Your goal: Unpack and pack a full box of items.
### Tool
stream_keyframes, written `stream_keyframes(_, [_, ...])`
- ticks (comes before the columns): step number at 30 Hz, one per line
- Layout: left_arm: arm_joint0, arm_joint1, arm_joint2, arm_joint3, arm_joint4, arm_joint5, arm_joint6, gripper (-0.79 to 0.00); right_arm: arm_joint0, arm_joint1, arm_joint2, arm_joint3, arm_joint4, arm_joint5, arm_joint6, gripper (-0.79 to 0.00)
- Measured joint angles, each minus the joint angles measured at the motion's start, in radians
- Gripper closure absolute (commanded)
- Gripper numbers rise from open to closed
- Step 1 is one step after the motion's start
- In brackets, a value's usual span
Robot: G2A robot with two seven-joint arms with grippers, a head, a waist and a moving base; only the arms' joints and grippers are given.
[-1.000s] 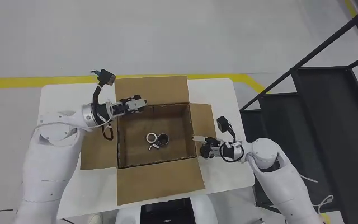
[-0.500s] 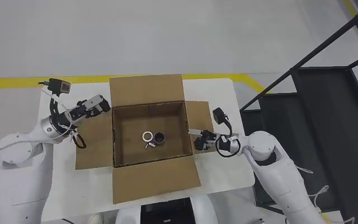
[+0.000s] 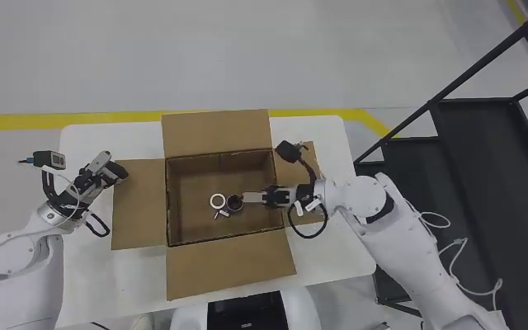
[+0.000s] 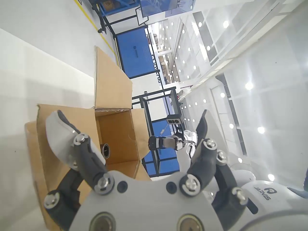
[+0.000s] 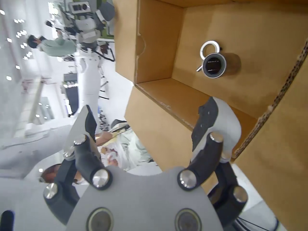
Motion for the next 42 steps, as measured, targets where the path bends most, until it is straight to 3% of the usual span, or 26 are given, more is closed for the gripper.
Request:
stream_keyframes(7, [0.0,0.0,0.0,0.0,0.0,0.0,-0.001,-0.785,0.174,-0.034,-0.23,0.105,-0.267,-0.003,-0.001,-0.785])
stream_keyframes(11, [0.0,0.0,0.0,0.0,0.0,0.0,-0.001,-0.785,0.223,-0.053,-0.3,0.155,-0.307,-0.018,-0.021,-0.785])
stream_keyframes(35, [0.0,0.0,0.0,0.0,0.0,0.0,-0.001,-0.785,0.228,-0.056,-0.306,0.168,-0.294,-0.019,-0.024,-0.785])
stream_keyframes(42, [0.0,0.0,0.0,0.0,0.0,0.0,-0.001,-0.785,0.333,-0.098,-0.456,0.246,-0.429,0.008,0.024,-0.785])
